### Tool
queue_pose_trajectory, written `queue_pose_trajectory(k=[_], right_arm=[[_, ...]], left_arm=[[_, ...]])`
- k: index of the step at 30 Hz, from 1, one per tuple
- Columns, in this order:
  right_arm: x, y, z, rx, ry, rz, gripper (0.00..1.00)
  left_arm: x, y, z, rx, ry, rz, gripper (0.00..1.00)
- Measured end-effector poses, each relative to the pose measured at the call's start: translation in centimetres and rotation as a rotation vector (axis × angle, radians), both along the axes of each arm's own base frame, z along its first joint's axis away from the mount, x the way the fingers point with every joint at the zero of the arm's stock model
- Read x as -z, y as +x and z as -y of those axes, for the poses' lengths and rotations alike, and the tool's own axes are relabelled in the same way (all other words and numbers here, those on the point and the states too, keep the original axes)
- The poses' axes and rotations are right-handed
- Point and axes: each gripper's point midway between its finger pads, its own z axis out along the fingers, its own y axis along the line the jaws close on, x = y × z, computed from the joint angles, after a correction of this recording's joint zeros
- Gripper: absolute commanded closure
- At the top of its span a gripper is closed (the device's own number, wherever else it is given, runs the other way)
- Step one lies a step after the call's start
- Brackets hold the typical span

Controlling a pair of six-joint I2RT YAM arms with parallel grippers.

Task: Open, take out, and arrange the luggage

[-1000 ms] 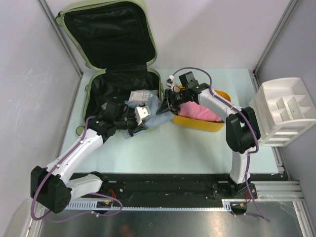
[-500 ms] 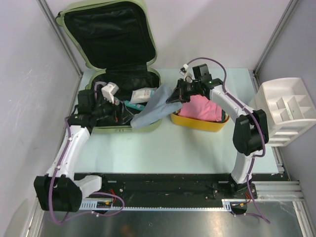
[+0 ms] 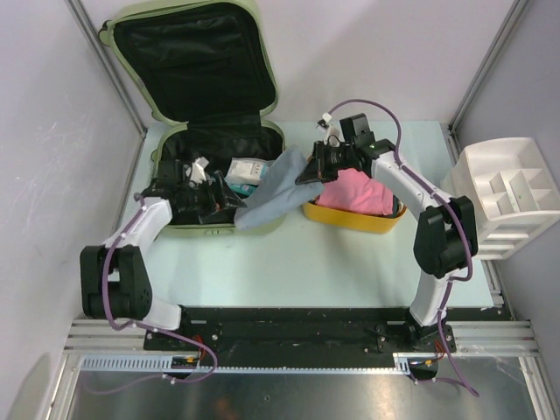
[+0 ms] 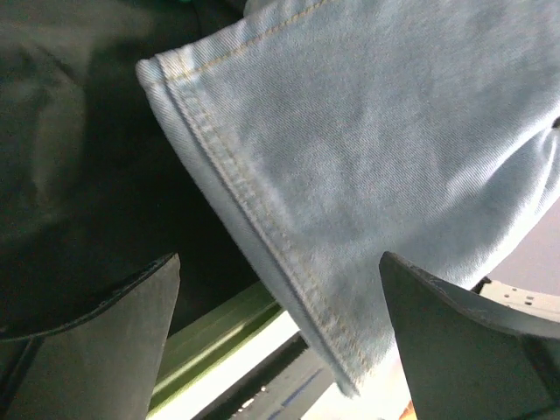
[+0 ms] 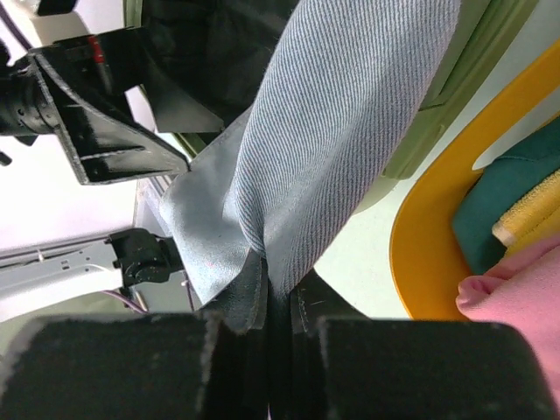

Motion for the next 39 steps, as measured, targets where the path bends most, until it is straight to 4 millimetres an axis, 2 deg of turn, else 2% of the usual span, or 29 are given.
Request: queue_pose_trajectory(k=[9, 11, 14, 16, 17, 18, 19, 21, 22, 25, 27, 33, 37, 39], right_arm=[[0.2, -0.3, 0.5, -0.006, -0.043, 0.036, 1.00], [0.5, -0.4, 0.8, -0.004, -0.056, 0.037, 1.00], [0.7, -0.4, 1.1, 0.003, -0.067, 0.035, 1.00], [0.7, -0.3, 1.1, 0.005, -0.068, 0.036, 1.00], [0.7, -0.3, 1.1, 0.005, -0.068, 0.037, 1.00], [0.7, -0.3, 1.2, 0.006, -0.069, 0.037, 1.00], [0.7, -0.3, 1.2, 0.008, -0.070, 0.039, 1.00], [0.6, -0.1, 1.2, 0.012, -0.072, 0.044, 1.00], [0.5, -0.1, 1.3, 0.016, -0.073, 0.049, 1.00], [-0.1, 0.2, 1.3, 0.027, -0.071, 0.078, 1.00], [-1.3, 0.5, 1.5, 0.042, -0.065, 0.119, 1.00], [-6.7, 1.5, 2.8, 0.099, -0.027, 0.303, 1.00], [-9.8, 2.5, 5.0, 0.169, -0.027, 0.424, 1.00], [-10.6, 3.0, 6.6, 0.216, -0.040, 0.472, 1.00]], left_arm=[[3.0, 0.3, 5.0, 0.062, -0.036, -0.168, 0.00], [3.6, 0.3, 5.7, 0.075, -0.063, -0.198, 0.04], [3.4, 0.7, 6.7, 0.085, -0.123, -0.211, 0.21], [2.7, 1.2, 7.0, 0.092, -0.152, -0.183, 0.39], [2.3, 1.5, 7.2, 0.095, -0.164, -0.160, 0.47], [1.8, 1.8, 7.3, 0.098, -0.175, -0.140, 0.63], [1.2, 2.0, 7.3, 0.100, -0.183, -0.118, 0.74], [-0.3, 2.3, 7.4, 0.104, -0.198, -0.065, 0.93], [-1.2, 2.4, 7.5, 0.109, -0.204, -0.031, 0.98], [-4.0, 2.5, 7.6, 0.128, -0.220, 0.064, 1.00], [-5.9, 2.9, 7.7, 0.139, -0.227, 0.124, 1.00], [-10.4, 5.0, 8.5, 0.173, -0.220, 0.281, 1.00], [-13.3, 6.8, 10.9, 0.235, -0.201, 0.404, 1.00], [-14.4, 7.8, 12.9, 0.278, -0.194, 0.458, 1.00]])
